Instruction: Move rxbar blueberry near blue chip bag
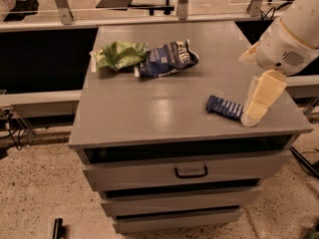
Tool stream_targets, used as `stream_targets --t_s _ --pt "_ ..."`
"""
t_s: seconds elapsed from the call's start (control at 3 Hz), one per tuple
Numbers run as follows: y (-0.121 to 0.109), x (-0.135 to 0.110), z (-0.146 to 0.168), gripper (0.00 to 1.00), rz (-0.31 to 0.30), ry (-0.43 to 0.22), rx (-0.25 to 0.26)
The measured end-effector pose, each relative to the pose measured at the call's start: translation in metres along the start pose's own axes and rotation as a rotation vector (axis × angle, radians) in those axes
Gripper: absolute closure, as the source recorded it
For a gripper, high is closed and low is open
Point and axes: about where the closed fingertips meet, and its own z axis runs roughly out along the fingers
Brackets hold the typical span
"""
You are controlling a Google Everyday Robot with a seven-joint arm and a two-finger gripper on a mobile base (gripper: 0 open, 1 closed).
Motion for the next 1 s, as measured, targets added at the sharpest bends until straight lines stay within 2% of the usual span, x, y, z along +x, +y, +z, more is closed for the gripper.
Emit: stream_targets --t_s 0.33,0.67,1.0 --pt "-0.003 -0.001 0.025 0.0 0.013 -0.055 -0.045" --pt "-0.001 0.003 0.043 0.0 0.017 -0.092 -0.056" --pt "-0.007 0.014 0.064 0.0 0.023 -0.089 -0.03"
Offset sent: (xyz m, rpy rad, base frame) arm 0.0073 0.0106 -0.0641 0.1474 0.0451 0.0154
